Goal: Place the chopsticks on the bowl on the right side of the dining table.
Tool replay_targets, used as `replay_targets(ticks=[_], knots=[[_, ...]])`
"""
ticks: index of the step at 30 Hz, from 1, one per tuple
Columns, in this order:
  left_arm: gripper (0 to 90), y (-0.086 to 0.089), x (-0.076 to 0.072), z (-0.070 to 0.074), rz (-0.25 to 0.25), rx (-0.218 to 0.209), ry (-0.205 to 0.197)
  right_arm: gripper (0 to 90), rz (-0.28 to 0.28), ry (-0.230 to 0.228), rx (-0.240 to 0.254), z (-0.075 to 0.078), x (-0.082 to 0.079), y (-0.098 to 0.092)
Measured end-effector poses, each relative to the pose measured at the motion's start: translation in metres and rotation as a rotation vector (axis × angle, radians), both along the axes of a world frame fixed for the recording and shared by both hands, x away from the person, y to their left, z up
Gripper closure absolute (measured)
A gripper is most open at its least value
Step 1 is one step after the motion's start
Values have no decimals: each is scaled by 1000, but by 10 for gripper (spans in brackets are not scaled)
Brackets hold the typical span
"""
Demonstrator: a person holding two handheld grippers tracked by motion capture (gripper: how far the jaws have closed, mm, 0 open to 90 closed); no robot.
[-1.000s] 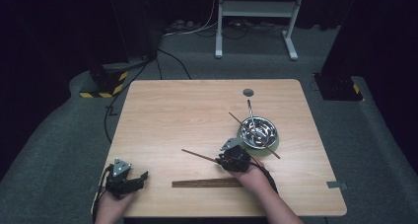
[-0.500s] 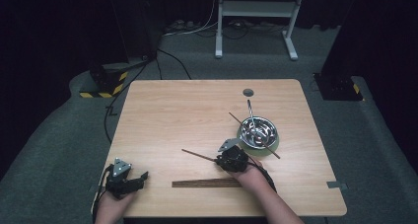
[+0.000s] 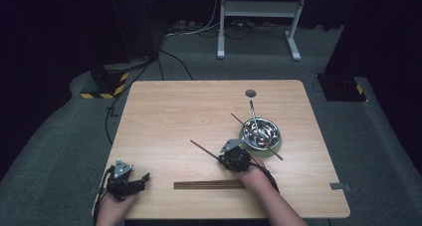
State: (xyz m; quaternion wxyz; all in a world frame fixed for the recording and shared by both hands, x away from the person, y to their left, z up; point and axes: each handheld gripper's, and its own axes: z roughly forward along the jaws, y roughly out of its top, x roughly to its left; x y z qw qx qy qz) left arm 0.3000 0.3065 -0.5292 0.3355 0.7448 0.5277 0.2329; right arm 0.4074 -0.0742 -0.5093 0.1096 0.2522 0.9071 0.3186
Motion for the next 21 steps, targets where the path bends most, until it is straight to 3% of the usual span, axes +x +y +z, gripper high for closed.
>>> replay_targets(ticks=[9, 11, 15, 18, 21], knots=[[241, 0, 0, 0, 0, -1, -3, 846, 24, -64, -45, 2, -2, 6], [241, 0, 0, 0, 0, -2, -3, 846, 11, -78, -17, 9, -1, 5], [241, 0, 0, 0, 0, -2, -3, 846, -3, -107, -17, 18, -2, 2], [241, 0, 0, 0, 0, -2, -3, 846, -26, -128, 9, 31, -4, -8], [241, 0, 0, 0, 0, -2, -3, 846, -46, -150, 3, 38, -5, -19]])
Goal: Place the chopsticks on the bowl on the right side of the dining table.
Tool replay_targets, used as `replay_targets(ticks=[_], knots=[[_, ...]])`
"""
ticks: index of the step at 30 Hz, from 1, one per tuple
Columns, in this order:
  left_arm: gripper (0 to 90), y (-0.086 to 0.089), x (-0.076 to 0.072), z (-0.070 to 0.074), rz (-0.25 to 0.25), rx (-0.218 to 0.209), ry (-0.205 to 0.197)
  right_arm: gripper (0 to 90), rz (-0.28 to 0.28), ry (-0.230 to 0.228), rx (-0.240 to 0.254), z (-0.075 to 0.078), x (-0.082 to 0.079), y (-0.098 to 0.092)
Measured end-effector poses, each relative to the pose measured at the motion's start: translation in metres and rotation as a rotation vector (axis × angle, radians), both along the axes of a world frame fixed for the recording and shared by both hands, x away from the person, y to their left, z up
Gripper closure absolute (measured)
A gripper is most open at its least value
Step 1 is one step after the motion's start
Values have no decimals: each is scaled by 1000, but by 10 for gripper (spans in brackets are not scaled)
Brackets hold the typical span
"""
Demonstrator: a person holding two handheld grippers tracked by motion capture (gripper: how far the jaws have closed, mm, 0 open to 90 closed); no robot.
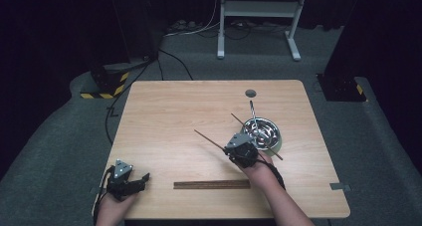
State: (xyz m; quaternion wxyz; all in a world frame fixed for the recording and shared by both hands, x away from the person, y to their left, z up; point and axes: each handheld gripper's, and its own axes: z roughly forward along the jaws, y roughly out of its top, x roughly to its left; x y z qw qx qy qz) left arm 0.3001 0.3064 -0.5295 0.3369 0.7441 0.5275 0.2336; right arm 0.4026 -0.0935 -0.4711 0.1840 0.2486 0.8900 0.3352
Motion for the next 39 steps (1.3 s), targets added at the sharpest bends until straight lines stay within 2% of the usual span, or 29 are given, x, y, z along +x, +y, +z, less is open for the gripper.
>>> replay_targets(ticks=[9, 10, 11, 13, 17, 22, 29, 39], knots=[[241, 0, 0, 0, 0, 0, 0, 846, -104, -26, 8, 19, 4, -42], [242, 0, 0, 0, 0, 0, 0, 846, -104, -26, 8, 19, 4, -42], [241, 0, 0, 0, 0, 0, 0, 846, -126, -37, 0, 23, 7, -51], [242, 0, 0, 0, 0, 3, 4, 846, -140, -46, -11, 25, 9, -57], [241, 0, 0, 0, 0, 3, 3, 846, -172, -36, -35, 26, 16, -66], [242, 0, 0, 0, 0, 0, 0, 845, -205, -12, -37, 21, 22, -70], [242, 0, 0, 0, 0, 0, 0, 845, -248, -7, -64, 18, 24, -66], [241, 0, 0, 0, 0, 0, 0, 843, -257, 6, -81, 16, 28, -67]])
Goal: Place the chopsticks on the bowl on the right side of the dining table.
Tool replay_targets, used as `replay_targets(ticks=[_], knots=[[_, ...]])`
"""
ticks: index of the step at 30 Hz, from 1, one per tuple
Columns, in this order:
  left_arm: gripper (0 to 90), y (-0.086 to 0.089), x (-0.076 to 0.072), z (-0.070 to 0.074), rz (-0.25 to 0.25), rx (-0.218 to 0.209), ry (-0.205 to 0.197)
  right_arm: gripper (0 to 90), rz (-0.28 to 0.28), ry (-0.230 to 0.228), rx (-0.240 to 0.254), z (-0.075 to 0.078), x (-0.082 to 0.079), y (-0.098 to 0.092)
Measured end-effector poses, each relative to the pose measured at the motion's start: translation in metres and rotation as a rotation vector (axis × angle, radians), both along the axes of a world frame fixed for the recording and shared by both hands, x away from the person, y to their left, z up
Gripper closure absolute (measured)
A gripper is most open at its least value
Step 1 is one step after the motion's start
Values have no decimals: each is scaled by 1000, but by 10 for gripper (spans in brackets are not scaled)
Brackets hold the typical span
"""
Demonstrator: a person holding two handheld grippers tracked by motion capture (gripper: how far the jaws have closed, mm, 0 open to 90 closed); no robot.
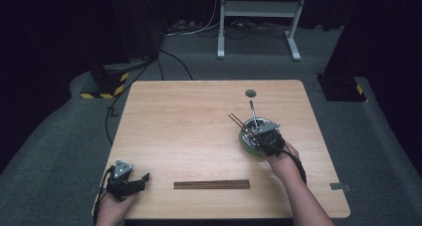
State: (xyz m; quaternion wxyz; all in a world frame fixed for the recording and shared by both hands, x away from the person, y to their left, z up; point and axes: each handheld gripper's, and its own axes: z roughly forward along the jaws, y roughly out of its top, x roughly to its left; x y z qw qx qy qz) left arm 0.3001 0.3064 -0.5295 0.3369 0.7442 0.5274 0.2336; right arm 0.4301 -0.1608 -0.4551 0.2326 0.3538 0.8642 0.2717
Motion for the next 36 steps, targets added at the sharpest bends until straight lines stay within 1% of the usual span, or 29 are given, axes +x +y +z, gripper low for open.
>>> replay_targets(ticks=[1, 6, 8, 10, 11, 13, 14, 15, 16, 17, 18, 19, 21, 23, 24, 27, 28, 31, 33, 36], knots=[[241, 0, 0, 0, 0, 0, 0, 841, 2, -7, -2, 0, 1, 0], [242, 0, 0, 0, 1, -1, 0, 838, -7, 4, -11, -3, 1, -1], [242, 0, 0, 0, 0, 0, 0, 829, -7, 11, -6, -3, 2, -1], [241, 0, 0, 0, 0, 0, 0, 814, -6, -5, -7, -3, 2, -1], [242, 0, 0, 0, 0, 0, 0, 814, -6, -5, -7, -3, 2, -1], [242, 0, 0, 0, 1, -1, 0, 778, -7, -5, 3, -1, 1, -1], [242, 0, 0, 0, 1, -1, 0, 746, -2, -18, 8, 0, 1, -1], [241, 0, 0, 0, 1, -1, 0, 710, -13, -20, 22, 1, 0, 0], [241, 0, 0, 0, 2, -1, 0, 675, -6, -27, 21, 2, 0, -1], [242, 0, 0, 0, 2, -1, 0, 675, -6, -27, 21, 2, 0, -1], [241, 0, 0, 0, 2, -2, 1, 624, -32, -19, 32, 3, 0, -1], [242, 0, 0, 0, 4, -5, 1, 610, -27, -29, 26, 3, 3, -2], [242, 0, 0, 0, 4, -5, 1, 601, -33, 6, 39, 2, 6, -4], [242, 0, 0, 0, 3, -6, 2, 609, -36, 12, 27, 0, 10, -6], [242, 0, 0, 0, 3, -6, 2, 620, -40, 26, 38, -1, 11, -7], [242, 0, 0, 0, 3, -5, 2, 644, -39, 26, 36, -3, 13, -7], [241, 0, 0, 0, 3, -6, 2, 680, -34, 34, 33, -4, 14, -7], [242, 0, 0, 0, 3, -6, 2, 716, -30, 33, 24, -6, 15, -6], [242, 0, 0, 0, 3, -6, 1, 721, -25, 42, 21, -6, 15, -5], [242, 0, 0, 0, 4, -6, 1, 745, -28, 40, 22, -6, 15, -5]])
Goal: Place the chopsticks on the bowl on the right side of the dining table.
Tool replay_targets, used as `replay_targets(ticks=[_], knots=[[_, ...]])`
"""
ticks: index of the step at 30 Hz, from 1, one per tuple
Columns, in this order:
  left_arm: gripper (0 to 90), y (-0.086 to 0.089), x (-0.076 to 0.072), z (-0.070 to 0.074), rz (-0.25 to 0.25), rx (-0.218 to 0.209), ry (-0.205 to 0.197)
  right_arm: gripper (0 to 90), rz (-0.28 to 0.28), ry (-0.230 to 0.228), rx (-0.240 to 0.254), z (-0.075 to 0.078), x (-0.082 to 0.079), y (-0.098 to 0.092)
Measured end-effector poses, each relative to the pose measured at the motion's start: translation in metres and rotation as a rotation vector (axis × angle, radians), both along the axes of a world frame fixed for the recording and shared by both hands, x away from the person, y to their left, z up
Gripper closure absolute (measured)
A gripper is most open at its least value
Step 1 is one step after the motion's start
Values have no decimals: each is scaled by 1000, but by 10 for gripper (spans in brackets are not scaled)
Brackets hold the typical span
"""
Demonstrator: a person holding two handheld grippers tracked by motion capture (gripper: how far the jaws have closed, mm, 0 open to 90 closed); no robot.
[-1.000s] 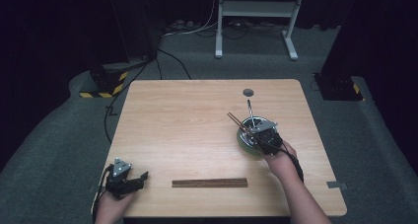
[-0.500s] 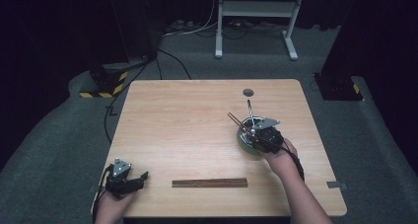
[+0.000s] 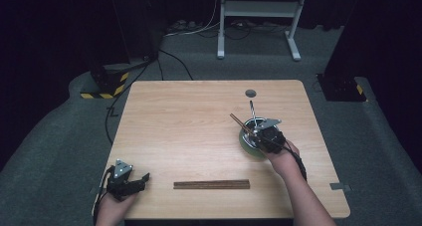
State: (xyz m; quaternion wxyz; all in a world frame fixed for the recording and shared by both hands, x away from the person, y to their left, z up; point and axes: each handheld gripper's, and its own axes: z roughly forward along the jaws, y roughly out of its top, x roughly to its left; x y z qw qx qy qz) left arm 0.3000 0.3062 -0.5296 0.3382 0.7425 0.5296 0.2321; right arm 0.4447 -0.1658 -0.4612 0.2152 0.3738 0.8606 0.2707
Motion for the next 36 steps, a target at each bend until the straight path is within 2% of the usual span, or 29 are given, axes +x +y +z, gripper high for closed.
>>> replay_targets(ticks=[8, 14, 15, 21, 28, 36], knots=[[242, 0, 0, 0, 0, 0, 0, 780, 13, -12, -11, -1, 1, 0], [242, 0, 0, 0, 0, 0, 0, 780, 16, -7, 1, -1, -1, 1], [242, 0, 0, 0, 0, 0, 0, 780, 36, -16, -6, -1, -1, 0], [242, 0, 0, 0, -4, 4, -1, 780, 64, -23, -5, -1, -6, 3], [242, 0, 0, 0, -4, 5, -1, 779, 59, -22, 1, -2, -6, 3], [242, 0, 0, 0, -3, 7, 2, 706, 49, -25, 20, 0, -6, 1]])
